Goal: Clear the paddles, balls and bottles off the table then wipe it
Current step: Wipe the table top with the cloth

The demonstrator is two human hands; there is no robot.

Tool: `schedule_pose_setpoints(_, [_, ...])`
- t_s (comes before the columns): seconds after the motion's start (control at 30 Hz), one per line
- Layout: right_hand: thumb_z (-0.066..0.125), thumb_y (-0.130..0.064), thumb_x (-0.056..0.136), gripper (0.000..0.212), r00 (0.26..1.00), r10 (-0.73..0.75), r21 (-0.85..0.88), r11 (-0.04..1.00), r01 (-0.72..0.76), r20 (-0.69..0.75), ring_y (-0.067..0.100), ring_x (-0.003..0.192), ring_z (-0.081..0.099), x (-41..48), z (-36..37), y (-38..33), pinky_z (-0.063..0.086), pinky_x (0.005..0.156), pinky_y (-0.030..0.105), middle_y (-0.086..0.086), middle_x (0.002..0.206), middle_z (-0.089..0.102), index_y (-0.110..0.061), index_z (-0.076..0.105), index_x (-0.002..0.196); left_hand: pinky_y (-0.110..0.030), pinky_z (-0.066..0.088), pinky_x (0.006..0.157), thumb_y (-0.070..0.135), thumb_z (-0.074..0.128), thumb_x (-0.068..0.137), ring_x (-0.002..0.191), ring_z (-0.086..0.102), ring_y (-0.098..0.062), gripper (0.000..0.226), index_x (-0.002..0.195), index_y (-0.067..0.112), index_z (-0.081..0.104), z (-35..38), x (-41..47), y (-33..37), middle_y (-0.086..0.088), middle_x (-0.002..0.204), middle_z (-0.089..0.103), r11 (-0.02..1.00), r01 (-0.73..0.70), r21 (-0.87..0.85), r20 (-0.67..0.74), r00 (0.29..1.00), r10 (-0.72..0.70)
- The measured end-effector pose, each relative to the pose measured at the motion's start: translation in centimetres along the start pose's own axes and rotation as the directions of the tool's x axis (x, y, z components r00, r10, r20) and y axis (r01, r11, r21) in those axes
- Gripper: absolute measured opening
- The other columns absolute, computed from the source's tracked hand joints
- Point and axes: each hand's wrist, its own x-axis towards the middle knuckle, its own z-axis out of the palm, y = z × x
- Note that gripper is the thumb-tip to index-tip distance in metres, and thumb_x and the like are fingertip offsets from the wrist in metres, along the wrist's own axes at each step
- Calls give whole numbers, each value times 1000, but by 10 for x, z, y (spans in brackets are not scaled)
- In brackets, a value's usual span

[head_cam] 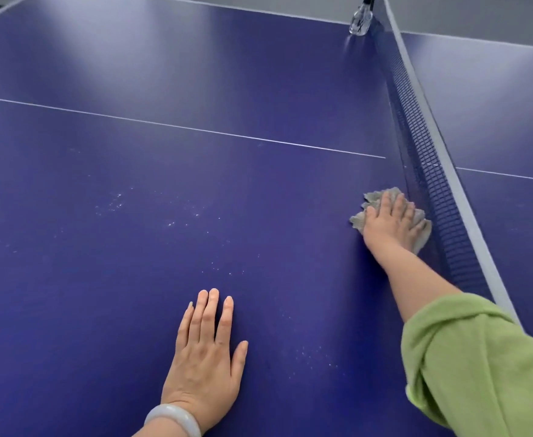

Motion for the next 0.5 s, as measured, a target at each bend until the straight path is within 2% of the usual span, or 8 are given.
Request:
schedule_pose_setpoints(0.07, [18,-46,102,61,998,-55,10,998,55,-18,27,150,-5,-28,9,-25,-5,119,55,2,164,-3,-22,7,157,-48,20,114,51,9,100,145,29,-32,72,147,7,40,-1,-1,1,-16,155,33,1000,7,-8,6,1000,-7])
schedule_pose_setpoints(0.13, [17,-44,103,59,964,-264,-9,964,264,20,24,150,-9,-65,23,-65,-9,119,52,0,164,-8,-25,1,157,-49,21,114,52,8,100,145,30,-32,73,146,6,41,-3,0,1,-17,154,34,1000,12,-9,7,1000,-12])
schedule_pose_setpoints(0.23, [13,-44,104,57,779,-613,-24,783,621,134,19,149,-18,-130,40,-120,-14,119,48,-5,162,-17,-30,-7,155,-48,19,115,51,7,100,144,30,-32,73,145,5,42,-3,0,2,-17,153,36,1000,20,-11,4,1000,-20])
schedule_pose_setpoints(0.3, [14,-45,104,56,676,-713,-29,684,729,186,17,148,-20,-138,40,-123,-16,118,47,-7,162,-18,-33,-8,154,-47,19,115,50,7,100,143,31,-33,73,144,5,42,-5,1,2,-18,152,36,1000,18,-6,-1,1000,-18])
schedule_pose_setpoints(0.33, [15,-46,104,56,661,-724,-32,669,742,198,15,148,-19,-131,38,-113,-16,118,46,-9,162,-17,-35,-7,154,-48,20,115,50,6,100,143,31,-33,73,144,5,43,-4,1,2,-18,152,37,1000,16,-7,-4,1000,-16])
schedule_pose_setpoints(0.37, [15,-46,104,56,683,-704,-35,691,722,194,14,148,-19,-122,34,-99,-16,118,46,-10,162,-17,-36,-7,154,-48,20,115,50,6,100,143,32,-33,74,144,5,43,-4,1,2,-18,152,37,1000,15,-12,-6,1000,-15])
schedule_pose_setpoints(0.4, [16,-46,104,56,740,-649,-39,747,664,177,13,148,-18,-112,30,-80,-16,118,45,-11,162,-17,-37,-6,154,-48,19,115,50,6,100,143,32,-34,74,144,5,43,-4,0,2,-18,152,36,1000,16,-18,-6,1000,-16])
schedule_pose_setpoints(0.5, [15,-46,103,56,949,-305,-47,950,309,85,15,150,-13,-97,15,-7,-13,119,45,-8,163,-12,-34,-3,155,-49,20,115,50,5,99,143,32,-35,75,144,5,44,-4,0,2,-19,152,37,999,12,-37,-3,1000,-12])
